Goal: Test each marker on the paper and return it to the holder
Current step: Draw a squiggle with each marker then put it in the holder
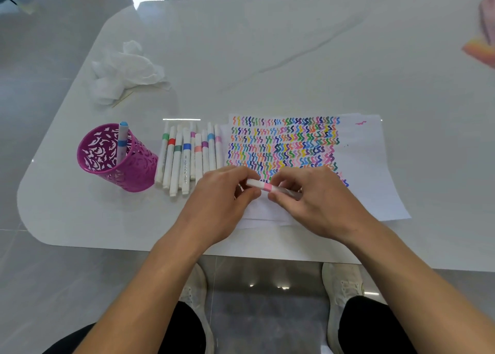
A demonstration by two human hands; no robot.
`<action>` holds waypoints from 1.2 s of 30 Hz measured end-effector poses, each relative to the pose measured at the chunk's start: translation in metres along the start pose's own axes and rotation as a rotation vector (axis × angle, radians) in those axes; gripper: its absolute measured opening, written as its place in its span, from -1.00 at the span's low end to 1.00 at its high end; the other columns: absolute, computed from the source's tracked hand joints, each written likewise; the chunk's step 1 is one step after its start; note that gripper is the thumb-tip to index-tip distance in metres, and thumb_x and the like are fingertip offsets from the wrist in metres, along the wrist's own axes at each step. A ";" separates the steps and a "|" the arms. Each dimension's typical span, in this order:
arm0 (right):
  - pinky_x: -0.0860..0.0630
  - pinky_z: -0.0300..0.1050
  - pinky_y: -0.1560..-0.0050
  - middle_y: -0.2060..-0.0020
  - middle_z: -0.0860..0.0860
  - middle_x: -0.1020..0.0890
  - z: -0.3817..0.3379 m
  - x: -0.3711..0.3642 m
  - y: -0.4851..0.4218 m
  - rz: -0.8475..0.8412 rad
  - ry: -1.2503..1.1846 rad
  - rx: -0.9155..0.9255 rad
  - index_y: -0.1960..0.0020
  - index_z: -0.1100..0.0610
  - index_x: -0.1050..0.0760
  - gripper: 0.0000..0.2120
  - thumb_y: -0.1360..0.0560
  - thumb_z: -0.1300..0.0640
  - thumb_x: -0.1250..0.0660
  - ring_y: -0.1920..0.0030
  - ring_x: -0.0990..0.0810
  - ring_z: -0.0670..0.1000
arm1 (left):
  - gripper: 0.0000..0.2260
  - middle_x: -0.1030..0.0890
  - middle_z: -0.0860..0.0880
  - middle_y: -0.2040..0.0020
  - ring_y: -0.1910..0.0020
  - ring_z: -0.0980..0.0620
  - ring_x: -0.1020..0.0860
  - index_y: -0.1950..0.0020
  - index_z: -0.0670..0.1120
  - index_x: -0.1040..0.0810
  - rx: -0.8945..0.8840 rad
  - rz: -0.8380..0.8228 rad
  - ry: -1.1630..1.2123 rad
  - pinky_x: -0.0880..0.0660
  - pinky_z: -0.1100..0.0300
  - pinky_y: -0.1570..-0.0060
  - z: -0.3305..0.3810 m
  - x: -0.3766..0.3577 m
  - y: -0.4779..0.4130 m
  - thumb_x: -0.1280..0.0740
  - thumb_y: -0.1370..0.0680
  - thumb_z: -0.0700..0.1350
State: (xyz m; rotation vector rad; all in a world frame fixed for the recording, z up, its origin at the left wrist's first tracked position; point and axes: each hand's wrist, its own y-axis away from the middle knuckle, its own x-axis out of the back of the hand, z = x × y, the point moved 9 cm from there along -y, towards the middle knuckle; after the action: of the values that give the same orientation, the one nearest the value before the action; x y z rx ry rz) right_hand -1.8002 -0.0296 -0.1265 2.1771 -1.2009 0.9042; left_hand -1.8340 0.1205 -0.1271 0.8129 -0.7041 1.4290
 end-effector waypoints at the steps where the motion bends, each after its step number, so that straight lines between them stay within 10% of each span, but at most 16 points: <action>1: -0.61 -0.14 0.09 0.11 -0.05 -0.73 -0.002 -0.001 0.000 -0.002 0.009 0.013 -0.08 -0.01 -0.68 -0.86 -0.58 -0.03 -0.45 0.14 -0.68 -0.05 | -0.81 -0.57 0.20 0.07 0.15 0.22 -0.54 -0.18 0.13 -0.59 -0.018 -0.004 -0.002 -0.52 0.29 0.09 0.001 0.001 0.000 -0.38 -0.57 0.05; 28: -0.23 -0.19 0.41 0.49 -0.11 -0.43 -0.025 -0.014 -0.003 0.021 0.220 0.179 0.24 -0.04 -0.41 -0.57 -0.61 -0.34 -0.13 0.46 -0.41 -0.09 | -0.75 -0.68 0.05 0.01 0.16 0.18 -0.51 -0.25 -0.04 -0.65 -0.102 -0.045 0.013 -0.53 0.25 0.05 0.007 0.016 0.012 -0.30 -0.63 -0.04; 36: -0.22 -0.17 0.43 0.55 -0.10 -0.34 -0.024 -0.016 -0.004 -0.010 0.211 0.151 0.36 -0.05 -0.29 -0.47 -0.58 -0.41 -0.05 0.52 -0.34 -0.08 | -0.80 -0.71 0.04 0.08 0.34 0.27 -0.47 -0.19 -0.08 -0.68 -0.097 0.008 0.019 -0.35 0.55 0.18 0.007 0.021 0.015 -0.37 -0.59 -0.15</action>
State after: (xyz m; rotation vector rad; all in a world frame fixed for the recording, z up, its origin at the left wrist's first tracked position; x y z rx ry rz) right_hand -1.8109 -0.0029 -0.1235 2.1359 -1.0492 1.2211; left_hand -1.8474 0.1265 -0.1048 0.7211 -0.7572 1.3975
